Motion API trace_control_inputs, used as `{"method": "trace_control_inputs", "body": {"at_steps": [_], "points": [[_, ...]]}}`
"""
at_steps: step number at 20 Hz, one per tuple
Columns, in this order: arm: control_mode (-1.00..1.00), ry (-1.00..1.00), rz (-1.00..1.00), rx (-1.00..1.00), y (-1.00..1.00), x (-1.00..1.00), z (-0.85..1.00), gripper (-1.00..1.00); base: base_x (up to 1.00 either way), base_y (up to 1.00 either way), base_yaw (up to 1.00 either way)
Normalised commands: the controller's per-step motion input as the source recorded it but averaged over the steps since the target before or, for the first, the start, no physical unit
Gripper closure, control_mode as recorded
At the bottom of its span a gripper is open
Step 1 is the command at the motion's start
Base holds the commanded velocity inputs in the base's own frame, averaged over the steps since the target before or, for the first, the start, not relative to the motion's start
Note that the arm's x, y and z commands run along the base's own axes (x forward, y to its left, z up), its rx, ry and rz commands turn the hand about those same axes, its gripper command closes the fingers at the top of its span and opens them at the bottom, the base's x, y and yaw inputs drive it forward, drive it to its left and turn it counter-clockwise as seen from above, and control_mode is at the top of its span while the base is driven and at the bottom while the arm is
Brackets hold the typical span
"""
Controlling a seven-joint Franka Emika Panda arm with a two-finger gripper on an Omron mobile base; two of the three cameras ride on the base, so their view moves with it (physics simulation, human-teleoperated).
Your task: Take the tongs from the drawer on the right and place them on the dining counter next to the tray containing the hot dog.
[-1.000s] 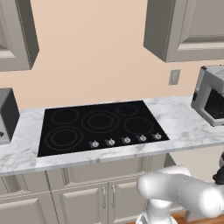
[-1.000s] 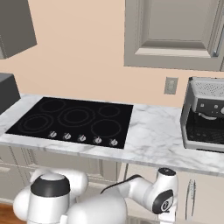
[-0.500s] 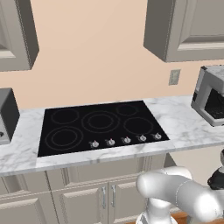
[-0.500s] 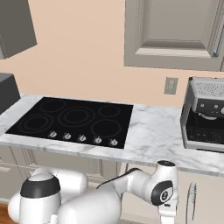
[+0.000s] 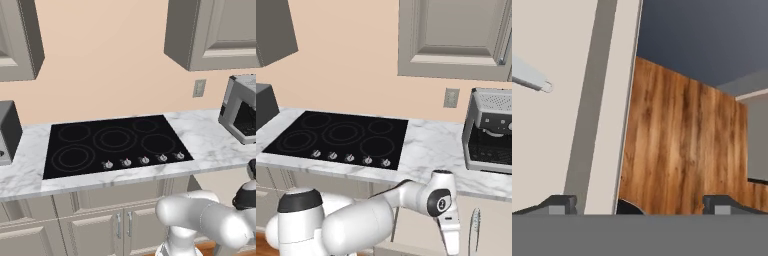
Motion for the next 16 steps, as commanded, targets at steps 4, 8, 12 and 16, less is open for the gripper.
{"method": "trace_control_inputs", "body": {"at_steps": [4, 8, 12, 16], "points": [[-1.0, 0.05, 0.11, 0.12, 0.0, 0.0, 0.03, -1.0, 0.0, 0.0, 0.0], [-1.0, 0.0, 0.21, 0.13, -0.01, 0.0, 0.2, -1.0, 0.0, 0.0, 0.0], [-1.0, 0.0, 0.19, 0.14, -0.04, 0.0, 0.28, -1.0, 0.0, 0.0, 0.0], [-1.0, -0.01, 0.18, 0.06, 0.0, 0.0, 0.15, -1.0, 0.0, 0.0, 0.0]]}}
